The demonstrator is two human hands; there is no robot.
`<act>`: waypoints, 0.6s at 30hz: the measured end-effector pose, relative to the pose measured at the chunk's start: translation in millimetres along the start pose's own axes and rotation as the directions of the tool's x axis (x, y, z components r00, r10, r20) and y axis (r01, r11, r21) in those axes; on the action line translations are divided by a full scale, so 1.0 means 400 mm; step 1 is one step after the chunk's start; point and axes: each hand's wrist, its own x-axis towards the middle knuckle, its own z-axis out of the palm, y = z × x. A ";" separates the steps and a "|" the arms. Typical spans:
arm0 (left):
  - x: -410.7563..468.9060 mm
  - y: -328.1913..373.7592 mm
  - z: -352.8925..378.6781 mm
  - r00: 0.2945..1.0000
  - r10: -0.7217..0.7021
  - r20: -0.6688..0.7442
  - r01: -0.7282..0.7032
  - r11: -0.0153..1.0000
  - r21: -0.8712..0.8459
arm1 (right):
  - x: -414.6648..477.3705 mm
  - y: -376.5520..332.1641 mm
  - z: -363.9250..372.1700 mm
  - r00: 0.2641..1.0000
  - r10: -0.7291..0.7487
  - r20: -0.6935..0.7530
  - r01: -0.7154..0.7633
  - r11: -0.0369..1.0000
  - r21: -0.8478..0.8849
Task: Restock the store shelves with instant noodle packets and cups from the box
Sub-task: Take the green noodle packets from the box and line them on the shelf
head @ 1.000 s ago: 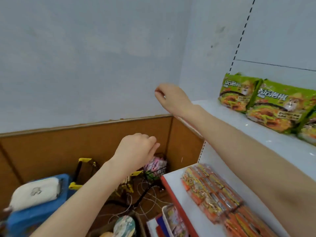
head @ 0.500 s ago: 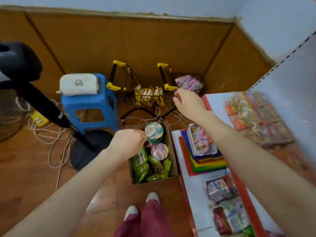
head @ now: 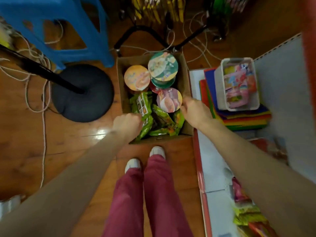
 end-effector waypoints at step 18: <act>0.465 0.003 0.473 0.991 -0.121 -0.049 0.121 0.993 0.003 | 0.348 0.140 0.569 0.979 0.076 0.191 -0.033 0.975 -0.220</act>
